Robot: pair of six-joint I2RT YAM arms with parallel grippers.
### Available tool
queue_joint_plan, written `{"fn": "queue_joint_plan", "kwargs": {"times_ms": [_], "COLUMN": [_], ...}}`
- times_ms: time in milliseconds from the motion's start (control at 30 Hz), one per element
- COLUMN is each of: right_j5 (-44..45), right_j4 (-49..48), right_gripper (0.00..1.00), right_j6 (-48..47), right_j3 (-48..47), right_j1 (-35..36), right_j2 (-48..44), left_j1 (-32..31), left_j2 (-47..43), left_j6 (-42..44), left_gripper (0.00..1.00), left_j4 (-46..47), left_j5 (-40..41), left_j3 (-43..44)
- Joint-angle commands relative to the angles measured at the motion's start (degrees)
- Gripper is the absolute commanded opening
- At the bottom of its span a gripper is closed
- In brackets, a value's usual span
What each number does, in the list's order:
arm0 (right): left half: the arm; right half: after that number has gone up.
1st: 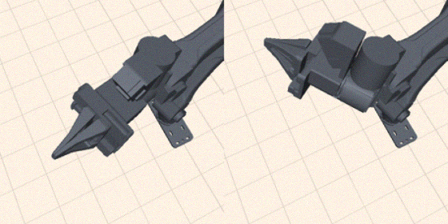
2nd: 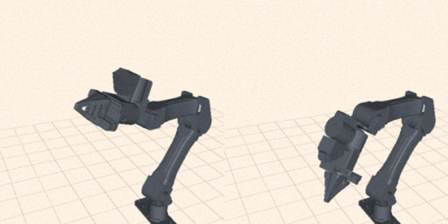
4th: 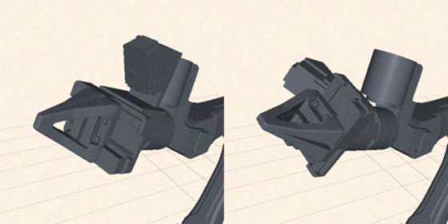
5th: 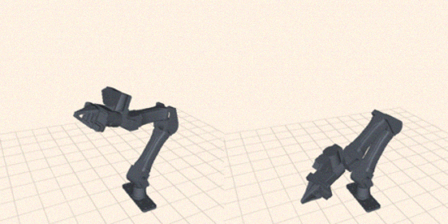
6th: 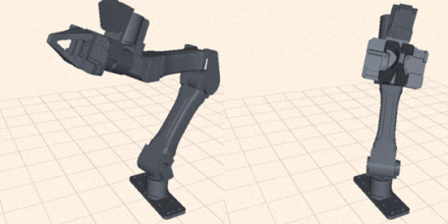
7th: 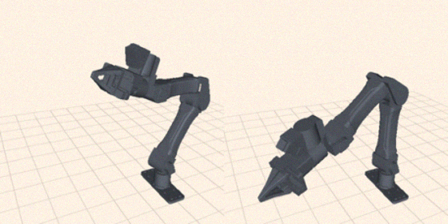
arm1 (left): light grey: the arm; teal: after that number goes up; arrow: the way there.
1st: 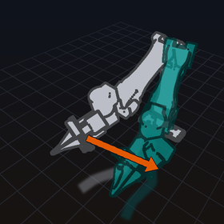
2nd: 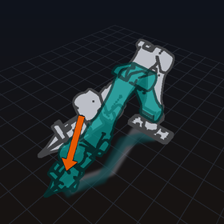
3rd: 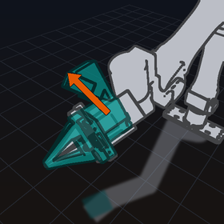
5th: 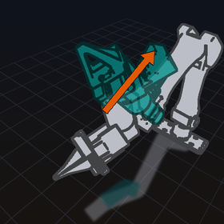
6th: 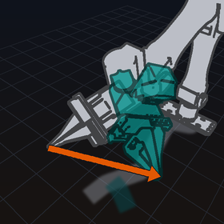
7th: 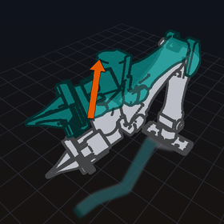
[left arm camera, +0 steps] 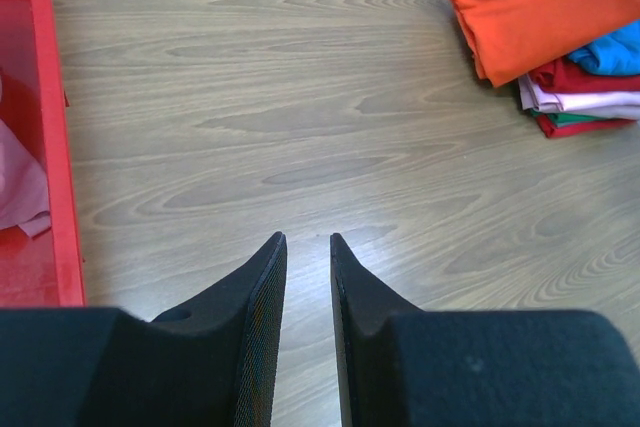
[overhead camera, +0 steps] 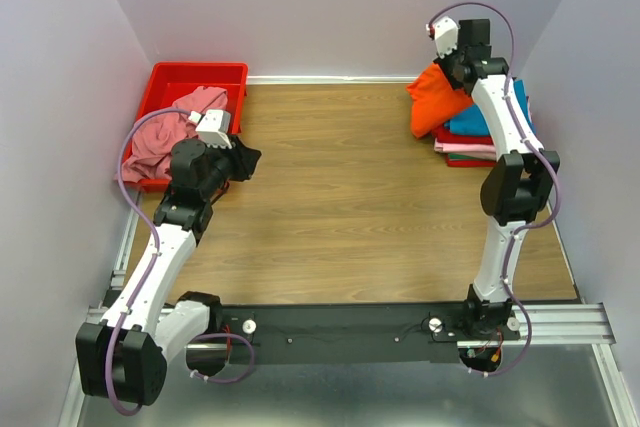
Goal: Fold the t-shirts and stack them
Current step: Neatly place the folded tshirt to the corner
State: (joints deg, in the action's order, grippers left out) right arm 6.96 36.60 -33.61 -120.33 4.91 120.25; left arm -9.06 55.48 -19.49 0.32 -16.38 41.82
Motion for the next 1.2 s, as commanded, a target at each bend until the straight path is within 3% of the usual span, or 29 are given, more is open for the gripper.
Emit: {"fn": "queue_joint_plan", "kwargs": {"times_ms": [0,733,1167], "right_j5": [-0.28,-4.85,-5.99], "right_j4": [-0.92,-0.83,-0.92], "right_gripper": [0.0,0.0,0.0], "right_j6": [0.64,3.11,1.79], "right_j3": [-3.33,-4.21,-0.87], "right_j1": [-1.48,-4.64,-11.76], "right_j2": [-4.05,-8.44,-9.94], "left_j1": [0.71,2.82,3.79], "left_j2": [-0.55,-0.47,0.85], "left_j6": [1.29,2.61,3.14], "left_gripper": [0.32,0.32,0.32], "left_j4": [-0.23,-1.99,-1.37], "left_j5": [-1.81,-2.51,-3.83], "left_j3": [-0.34,0.19,0.36]}}
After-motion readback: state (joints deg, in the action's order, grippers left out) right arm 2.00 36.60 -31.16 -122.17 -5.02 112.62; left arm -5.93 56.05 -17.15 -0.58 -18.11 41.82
